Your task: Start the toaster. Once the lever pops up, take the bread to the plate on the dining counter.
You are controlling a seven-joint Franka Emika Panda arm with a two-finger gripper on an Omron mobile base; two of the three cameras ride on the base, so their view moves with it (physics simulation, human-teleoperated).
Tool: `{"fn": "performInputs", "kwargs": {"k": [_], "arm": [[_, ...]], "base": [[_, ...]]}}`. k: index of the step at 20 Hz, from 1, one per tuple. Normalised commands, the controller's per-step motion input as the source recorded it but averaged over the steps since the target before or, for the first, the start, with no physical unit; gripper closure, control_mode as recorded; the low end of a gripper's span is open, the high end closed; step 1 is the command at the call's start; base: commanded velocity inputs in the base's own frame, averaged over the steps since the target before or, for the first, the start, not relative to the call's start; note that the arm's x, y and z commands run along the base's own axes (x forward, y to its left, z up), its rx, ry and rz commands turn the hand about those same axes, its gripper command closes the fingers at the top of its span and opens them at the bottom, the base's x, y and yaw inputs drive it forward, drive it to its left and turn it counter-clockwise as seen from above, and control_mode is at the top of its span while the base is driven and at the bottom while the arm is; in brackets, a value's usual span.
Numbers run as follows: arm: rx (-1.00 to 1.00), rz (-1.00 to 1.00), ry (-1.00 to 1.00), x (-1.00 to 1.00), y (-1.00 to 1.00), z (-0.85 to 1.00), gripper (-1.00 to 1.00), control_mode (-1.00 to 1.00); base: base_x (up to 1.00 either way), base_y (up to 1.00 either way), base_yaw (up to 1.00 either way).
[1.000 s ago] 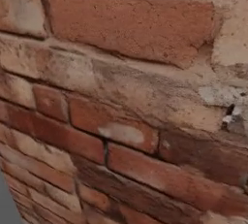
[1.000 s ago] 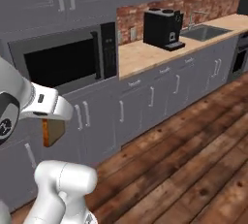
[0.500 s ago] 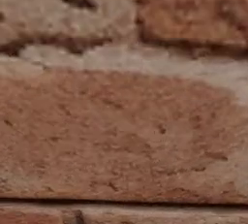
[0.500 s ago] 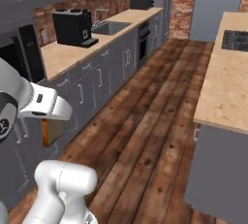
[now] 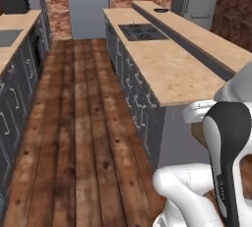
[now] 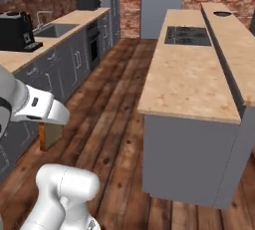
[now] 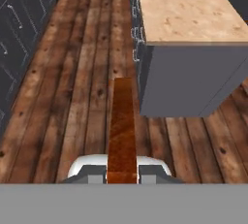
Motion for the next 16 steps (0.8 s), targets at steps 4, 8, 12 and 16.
{"fn": "performInputs", "kwargs": {"k": [4,8,12,16], "arm": [[0.00,0.00,0.00,0.00,0.00,0.00,1.00,1.00],[0.00,0.00,0.00,0.00,0.00,0.00,1.00,1.00],[0.00,0.00,0.00,0.00,0.00,0.00,1.00,1.00],[0.00,0.00,0.00,0.00,0.00,0.00,1.00,1.00]], "base": [[0.35,-1.00,-0.06],[0.40,-1.00,0.00],[0.45,-1.00,0.00],[0.63,-1.00,-0.01]]}}
